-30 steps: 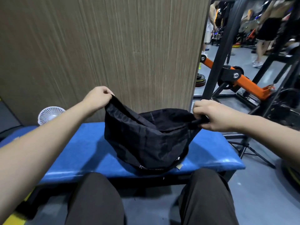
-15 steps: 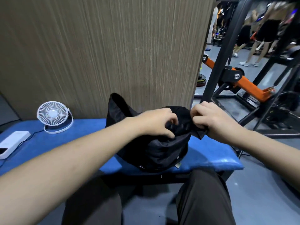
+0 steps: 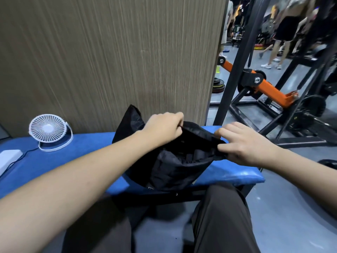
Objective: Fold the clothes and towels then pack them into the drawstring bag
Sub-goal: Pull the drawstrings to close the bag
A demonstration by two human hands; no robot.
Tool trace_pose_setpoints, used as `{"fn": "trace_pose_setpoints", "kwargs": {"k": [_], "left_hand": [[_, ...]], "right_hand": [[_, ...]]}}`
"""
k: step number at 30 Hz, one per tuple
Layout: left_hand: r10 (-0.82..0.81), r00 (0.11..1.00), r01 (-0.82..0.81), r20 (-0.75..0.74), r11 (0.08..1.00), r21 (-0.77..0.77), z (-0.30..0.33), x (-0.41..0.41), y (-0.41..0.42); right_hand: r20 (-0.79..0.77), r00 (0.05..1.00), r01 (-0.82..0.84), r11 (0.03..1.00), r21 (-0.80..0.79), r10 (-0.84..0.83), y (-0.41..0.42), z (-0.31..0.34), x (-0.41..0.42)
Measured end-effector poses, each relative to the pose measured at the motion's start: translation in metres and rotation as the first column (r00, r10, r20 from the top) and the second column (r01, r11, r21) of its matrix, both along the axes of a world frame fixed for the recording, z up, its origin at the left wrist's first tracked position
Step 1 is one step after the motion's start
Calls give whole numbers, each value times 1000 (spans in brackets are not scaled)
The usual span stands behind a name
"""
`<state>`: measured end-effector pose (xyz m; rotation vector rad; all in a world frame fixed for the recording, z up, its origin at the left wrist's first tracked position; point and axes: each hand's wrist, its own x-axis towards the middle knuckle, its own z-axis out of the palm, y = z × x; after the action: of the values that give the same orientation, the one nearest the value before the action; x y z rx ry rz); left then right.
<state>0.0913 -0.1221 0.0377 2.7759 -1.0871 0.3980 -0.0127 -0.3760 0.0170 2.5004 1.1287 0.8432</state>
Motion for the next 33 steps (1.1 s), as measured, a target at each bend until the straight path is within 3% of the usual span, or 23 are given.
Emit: {"fn": "trace_pose_setpoints", "kwargs": {"k": [5,10,15,19,21,24,27,33], "left_hand": [[123,990,-120,64,991,-53,10,18,19],[134,987,-119,94,982,-146,11,33,31],[117,989,-114,92,992,-45,-3,29,31],[119,989,-131,82,979,158,1,41,49],[134,991,-124,-10,940,317,7,51,64],[167,982,-101,-93,866,490,12,61,84],[223,973,-172,-65,881,441,13,62,93],[335,940,-337,72,869,362,41,66,109]], "right_hand": [[-56,997,45,993,-107,-51,-11,0,-5],[-185,945,243,957,-156,-270,-12,4,-4],[-475,700,579,813,-61,-534,19,-5,5],[-607,574,589,792,-161,-550,22,16,16],[-542,593,537,794,-284,-595,18,26,20],[-317,716,472,766,-436,-622,13,30,27],[-146,785,492,749,-444,-602,13,26,32],[8,711,620,622,-477,-703,15,21,47]]}}
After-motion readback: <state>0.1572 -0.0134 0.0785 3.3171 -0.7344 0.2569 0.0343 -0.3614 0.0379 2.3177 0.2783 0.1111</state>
